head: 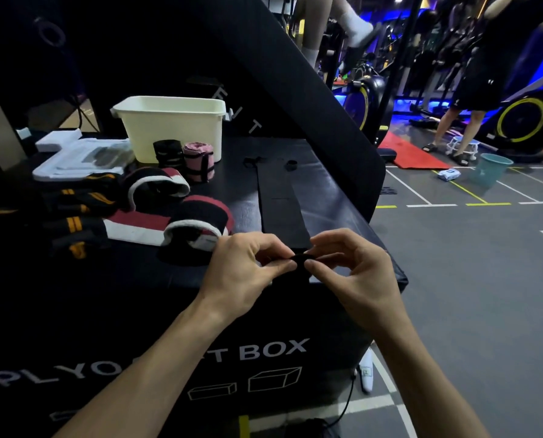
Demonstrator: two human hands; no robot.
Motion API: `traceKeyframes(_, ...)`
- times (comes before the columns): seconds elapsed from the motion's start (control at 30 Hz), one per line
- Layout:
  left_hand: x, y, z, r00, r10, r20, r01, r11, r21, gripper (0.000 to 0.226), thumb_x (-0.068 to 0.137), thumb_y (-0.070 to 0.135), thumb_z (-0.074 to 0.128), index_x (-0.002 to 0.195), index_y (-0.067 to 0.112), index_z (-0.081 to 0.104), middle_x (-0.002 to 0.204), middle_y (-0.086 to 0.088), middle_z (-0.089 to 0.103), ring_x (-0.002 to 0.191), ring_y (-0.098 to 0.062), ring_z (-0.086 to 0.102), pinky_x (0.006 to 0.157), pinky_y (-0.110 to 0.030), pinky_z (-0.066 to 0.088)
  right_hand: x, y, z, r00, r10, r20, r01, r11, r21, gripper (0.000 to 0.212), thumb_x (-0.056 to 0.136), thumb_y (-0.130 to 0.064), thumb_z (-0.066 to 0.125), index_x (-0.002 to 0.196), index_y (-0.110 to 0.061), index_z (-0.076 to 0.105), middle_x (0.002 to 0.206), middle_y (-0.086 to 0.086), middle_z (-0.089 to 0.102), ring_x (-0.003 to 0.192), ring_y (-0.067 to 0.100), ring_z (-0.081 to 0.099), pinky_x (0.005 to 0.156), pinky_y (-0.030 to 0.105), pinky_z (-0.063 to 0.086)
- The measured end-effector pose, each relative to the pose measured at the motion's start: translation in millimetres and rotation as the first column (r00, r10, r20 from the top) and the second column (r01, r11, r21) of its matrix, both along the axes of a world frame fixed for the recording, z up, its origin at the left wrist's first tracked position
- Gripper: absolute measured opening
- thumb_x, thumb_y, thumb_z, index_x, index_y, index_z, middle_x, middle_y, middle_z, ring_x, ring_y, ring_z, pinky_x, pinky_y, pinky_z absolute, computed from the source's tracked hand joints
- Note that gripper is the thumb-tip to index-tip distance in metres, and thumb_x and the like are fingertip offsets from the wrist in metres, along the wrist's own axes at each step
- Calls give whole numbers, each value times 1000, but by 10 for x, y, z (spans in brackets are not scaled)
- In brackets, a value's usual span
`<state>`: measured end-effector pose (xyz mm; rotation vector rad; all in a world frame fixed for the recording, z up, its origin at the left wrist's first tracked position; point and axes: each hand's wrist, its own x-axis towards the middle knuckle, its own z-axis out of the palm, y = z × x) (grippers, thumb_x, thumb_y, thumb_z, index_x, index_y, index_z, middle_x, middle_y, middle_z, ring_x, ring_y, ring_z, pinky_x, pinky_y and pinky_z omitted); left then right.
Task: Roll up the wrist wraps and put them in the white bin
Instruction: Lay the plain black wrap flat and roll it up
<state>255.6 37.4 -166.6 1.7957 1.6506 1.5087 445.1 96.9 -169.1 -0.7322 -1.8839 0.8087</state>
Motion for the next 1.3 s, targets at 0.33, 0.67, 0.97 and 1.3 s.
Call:
traceKeyframes(0.33,1,29,-62,992,-54,-112,52,998,-16,14,78,14,89,87,22,82,79,11,74,75,-4,69,68,-17,52,80,14,-28,984,-40,176,1,977,215,22,80,-3,83,94,-19,79,87,-14,74,78,3,71,72,14,54)
traceKeyframes(0.67,-246,753,-61,823,-357,-442,73,838,-541,48,110,45,34,156,36,38,170,6,20,158,-15,9,127,-33,7,91,72,-17,976,15,217,-60,978,200,17,82,-5,80,90,-19,75,84,-11,73,78,6,71,73,22,57)
traceKeyframes(0.97,-260,1407,109,679,-448,-582,-120,714,-690,69,101,69,34,162,44,14,172,13,-2,159,-24,-8,128,-54,-1,133,106,12,952,80,295,-153,960,233,17,79,-10,80,89,-22,75,85,-12,72,77,6,68,69,29,57)
traceKeyframes(1.3,-360,1930,-19,702,-316,-638,-247,732,-635,94,91,84,31,165,32,5,173,9,-4,159,-30,-8,129,-49,0,118,171,-32,941,160,299,-194,977,86,17,77,-6,75,84,-21,76,80,-12,72,73,3,67,68,15,49)
